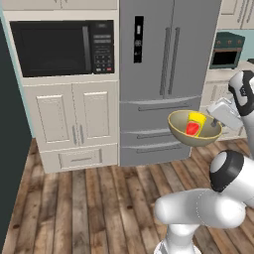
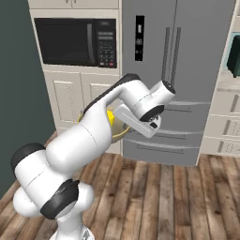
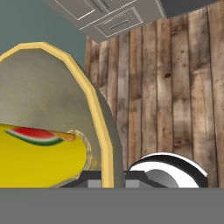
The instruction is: Place the cup inside the bowl on the dining table and move the bowl to any counter.
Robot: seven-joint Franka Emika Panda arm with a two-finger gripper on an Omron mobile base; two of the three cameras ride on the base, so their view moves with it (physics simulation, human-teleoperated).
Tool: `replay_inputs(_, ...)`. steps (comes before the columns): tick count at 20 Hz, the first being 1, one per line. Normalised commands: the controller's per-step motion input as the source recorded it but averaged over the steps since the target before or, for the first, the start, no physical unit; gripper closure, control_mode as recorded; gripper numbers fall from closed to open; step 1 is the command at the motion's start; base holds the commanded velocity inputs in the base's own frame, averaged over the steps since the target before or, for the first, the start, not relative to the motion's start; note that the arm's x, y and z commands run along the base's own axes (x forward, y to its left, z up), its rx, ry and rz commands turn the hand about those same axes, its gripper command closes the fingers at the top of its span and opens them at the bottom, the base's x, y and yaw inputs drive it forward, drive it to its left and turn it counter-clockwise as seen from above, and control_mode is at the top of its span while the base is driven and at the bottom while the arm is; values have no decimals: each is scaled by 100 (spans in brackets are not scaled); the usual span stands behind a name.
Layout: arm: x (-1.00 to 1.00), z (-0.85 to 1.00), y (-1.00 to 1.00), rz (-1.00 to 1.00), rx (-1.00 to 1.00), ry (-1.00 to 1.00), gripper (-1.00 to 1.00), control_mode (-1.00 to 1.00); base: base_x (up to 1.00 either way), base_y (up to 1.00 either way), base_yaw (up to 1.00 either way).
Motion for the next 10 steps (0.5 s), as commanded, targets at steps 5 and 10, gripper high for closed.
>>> replay_inputs(5, 0, 0, 0, 0, 0, 0, 100, 100, 0, -35, 0)
replay_inputs(10, 0, 0, 0, 0, 0, 0, 100, 100, 0, -39, 0)
